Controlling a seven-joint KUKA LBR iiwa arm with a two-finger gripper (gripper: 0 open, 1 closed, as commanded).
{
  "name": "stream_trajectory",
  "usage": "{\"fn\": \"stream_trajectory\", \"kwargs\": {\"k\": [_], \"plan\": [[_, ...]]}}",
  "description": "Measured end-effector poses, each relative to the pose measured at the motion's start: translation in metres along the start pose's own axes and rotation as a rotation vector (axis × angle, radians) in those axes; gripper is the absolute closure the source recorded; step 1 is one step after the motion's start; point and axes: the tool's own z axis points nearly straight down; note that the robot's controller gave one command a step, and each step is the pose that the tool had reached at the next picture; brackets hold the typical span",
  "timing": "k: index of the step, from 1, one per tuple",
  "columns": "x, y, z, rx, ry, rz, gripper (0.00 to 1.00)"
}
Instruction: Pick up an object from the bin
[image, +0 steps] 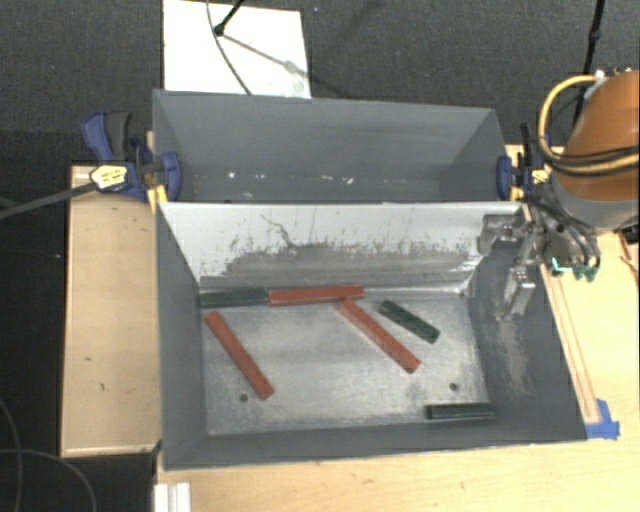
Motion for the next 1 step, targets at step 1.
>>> {"fn": "stream_trajectory", "kwargs": {"k": [1], "plan": [[0.0297,0.0178,0.1606,-0.001,0.002,-0.151,0.0]]}}
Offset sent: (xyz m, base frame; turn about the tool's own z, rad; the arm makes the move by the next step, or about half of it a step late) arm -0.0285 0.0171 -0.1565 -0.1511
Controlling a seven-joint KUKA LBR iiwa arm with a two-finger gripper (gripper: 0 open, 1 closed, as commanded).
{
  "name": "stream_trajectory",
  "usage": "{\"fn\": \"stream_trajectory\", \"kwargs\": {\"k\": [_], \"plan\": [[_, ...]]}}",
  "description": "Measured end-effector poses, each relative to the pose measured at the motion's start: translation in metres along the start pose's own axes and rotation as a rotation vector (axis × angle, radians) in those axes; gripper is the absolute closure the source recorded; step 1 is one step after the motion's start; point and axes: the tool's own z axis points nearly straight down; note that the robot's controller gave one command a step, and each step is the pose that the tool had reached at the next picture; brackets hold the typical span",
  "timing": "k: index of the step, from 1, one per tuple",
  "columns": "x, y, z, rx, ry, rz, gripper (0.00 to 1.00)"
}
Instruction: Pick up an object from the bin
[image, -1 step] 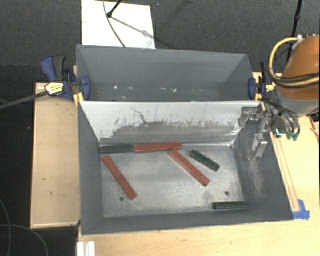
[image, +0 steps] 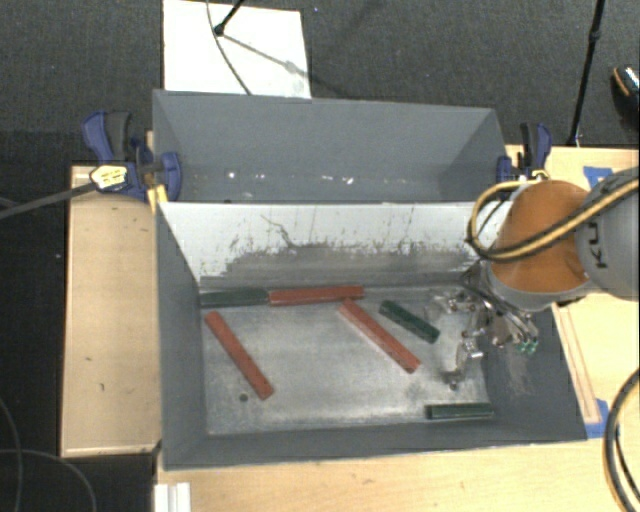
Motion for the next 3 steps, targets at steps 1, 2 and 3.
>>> {"fn": "stream_trajectory", "kwargs": {"k": [1,2,3], "plan": [[-0.02,0.035,-0.005,0.0,-0.01,0.367,0.0],[-0.02,0.034,-0.005,0.002,-0.01,0.362,1.0],[-0.005,0.053,-0.163,0.001,-0.015,0.376,1.0]]}}
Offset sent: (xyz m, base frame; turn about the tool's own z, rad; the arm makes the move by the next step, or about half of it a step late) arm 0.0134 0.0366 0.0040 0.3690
